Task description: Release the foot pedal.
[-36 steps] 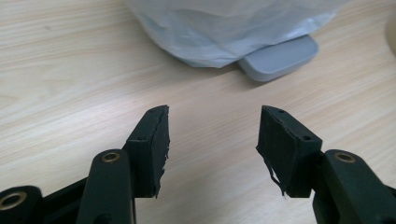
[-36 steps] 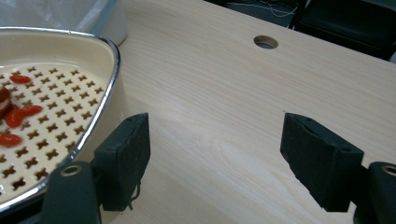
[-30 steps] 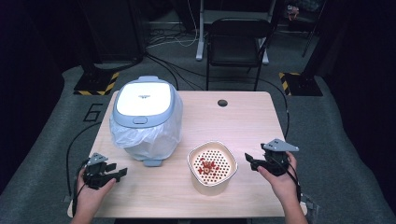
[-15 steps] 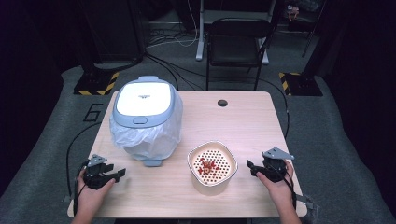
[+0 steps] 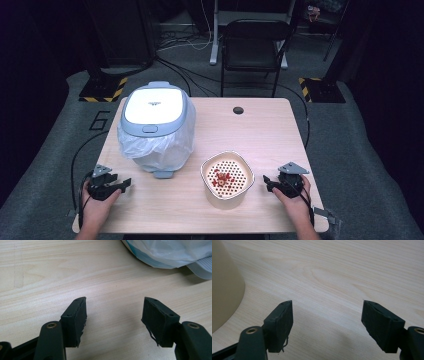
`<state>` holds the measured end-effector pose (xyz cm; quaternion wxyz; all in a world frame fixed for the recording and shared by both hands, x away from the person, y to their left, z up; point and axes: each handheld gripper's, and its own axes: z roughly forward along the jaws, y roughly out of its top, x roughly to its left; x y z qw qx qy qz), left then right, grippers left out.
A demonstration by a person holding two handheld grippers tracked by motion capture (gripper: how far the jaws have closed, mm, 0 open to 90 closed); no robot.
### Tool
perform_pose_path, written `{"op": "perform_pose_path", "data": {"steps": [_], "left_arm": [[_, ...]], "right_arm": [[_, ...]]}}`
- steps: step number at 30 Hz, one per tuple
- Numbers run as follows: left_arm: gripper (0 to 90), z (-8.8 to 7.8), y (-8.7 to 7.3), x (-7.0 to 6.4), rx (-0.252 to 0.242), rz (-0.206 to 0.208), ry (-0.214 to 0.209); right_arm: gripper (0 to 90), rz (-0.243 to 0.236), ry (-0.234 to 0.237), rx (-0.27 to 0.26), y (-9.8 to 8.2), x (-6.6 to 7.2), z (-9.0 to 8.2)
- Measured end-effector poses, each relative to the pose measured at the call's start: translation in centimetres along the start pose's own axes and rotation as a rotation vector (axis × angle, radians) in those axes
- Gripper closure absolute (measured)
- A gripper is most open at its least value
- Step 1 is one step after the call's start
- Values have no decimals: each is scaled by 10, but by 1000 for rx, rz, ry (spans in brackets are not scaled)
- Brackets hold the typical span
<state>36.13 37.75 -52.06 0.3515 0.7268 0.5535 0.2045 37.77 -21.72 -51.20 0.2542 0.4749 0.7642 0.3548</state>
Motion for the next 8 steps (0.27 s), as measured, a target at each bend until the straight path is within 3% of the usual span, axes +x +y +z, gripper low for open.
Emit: {"op": "perform_pose_path", "data": {"steps": [8], "left_arm": [[348, 8, -1, -6, -28, 14, -5]], "right_arm": [[232, -7, 11, 20, -3, 0, 10]]}}
